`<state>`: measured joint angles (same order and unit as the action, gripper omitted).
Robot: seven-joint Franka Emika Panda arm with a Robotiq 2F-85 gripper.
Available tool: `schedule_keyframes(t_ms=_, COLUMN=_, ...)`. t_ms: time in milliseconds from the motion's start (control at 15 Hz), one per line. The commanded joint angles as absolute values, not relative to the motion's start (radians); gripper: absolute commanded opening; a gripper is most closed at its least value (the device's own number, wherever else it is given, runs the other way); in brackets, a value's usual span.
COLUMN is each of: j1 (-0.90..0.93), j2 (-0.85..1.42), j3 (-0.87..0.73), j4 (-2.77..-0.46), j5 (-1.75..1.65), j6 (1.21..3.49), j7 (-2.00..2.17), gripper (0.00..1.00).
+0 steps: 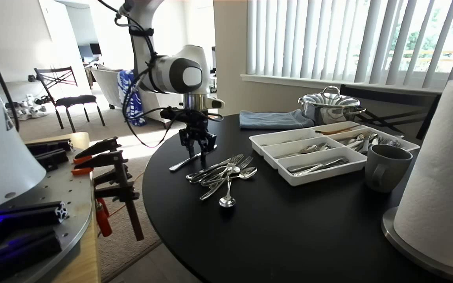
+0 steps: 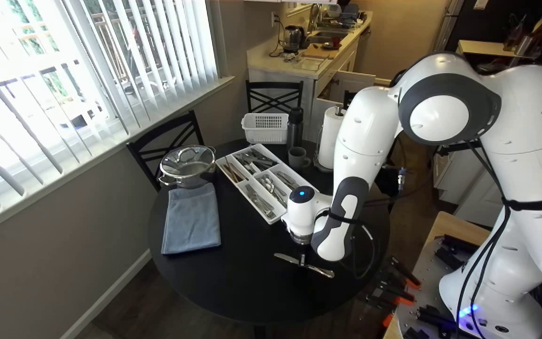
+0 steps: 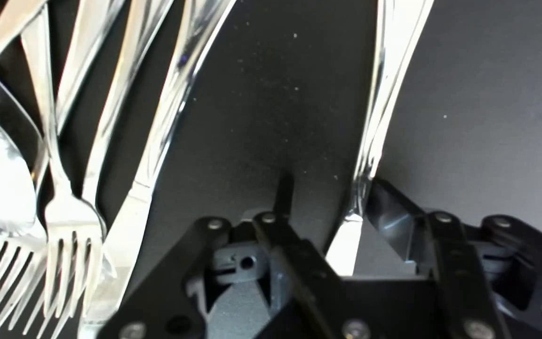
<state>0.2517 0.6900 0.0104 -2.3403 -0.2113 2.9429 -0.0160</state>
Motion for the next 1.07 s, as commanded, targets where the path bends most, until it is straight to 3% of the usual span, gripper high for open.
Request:
schedule_keyframes(t_ms=0, j1=0.238, j2=0.689, j3=0.020, j4=-2.352, j5=-0.213, j6=2.960, j7=-0.045, gripper=0.16)
schedule_keyframes(t_ms=200, j1=0.250, j2=0.681, j3=0.015, j4=-2.353, j5=-0.216, j6=2.951, j7=-0.039, gripper=0.01)
schedule_keyframes(t_ms=1000, j1=0.303, j2=0.458, j3=-0.034, j4=-2.483, j5=-0.164, j6=3.019, j7=0.075, gripper=0.03)
